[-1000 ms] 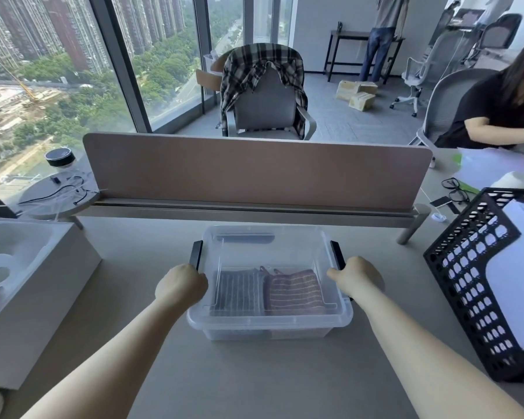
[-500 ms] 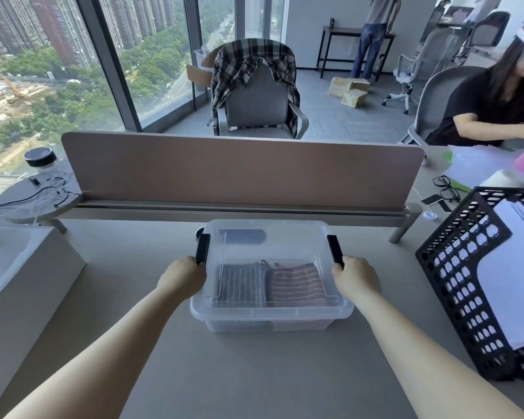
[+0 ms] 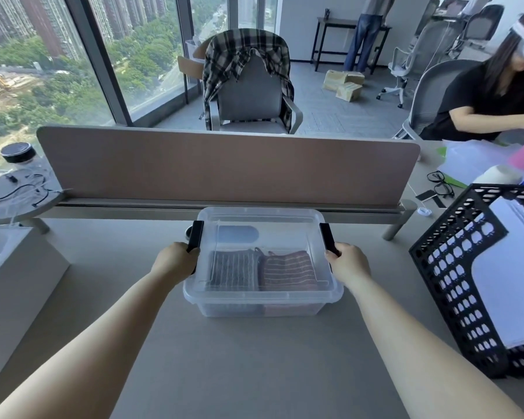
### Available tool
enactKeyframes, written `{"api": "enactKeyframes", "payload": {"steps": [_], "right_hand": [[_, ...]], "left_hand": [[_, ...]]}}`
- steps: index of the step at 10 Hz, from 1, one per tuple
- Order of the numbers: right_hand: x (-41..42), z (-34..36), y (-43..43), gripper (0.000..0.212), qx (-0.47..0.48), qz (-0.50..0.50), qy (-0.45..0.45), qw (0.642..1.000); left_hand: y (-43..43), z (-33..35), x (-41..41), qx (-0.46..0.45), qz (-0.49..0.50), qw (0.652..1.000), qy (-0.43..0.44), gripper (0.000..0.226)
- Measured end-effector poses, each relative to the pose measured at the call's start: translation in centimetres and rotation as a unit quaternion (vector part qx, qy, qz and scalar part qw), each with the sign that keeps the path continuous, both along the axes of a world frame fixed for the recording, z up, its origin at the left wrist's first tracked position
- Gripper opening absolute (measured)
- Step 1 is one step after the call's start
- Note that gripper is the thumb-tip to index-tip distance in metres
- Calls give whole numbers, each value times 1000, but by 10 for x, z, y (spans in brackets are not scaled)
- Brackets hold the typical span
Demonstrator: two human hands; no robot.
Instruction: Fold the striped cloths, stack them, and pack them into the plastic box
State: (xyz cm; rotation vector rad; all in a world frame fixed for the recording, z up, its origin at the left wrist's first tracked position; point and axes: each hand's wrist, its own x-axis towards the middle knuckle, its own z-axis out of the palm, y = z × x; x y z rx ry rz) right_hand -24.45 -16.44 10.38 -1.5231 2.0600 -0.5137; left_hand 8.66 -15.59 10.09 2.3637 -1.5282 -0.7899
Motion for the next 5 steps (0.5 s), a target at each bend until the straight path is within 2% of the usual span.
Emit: {"api": "enactKeyframes", "payload": {"steps": [2,3,4,5], "right_hand": [[0,-1,-4,33,2,-12,-11,1000],[-1,-1,-6,23,0,-7,-20,1000],[-1,2,-3,16,41,10,-11,999],[-8,22,-4,34,2,-7,-26,1000]], "left_hand": [[0,1,-4,-1,10,1000,16,31],[-1,4,-4,-1,6,1000,16,29],[2,6,-5,17,-4,1000,8,29],[1,30,1,-71,33,995,57,49]]}}
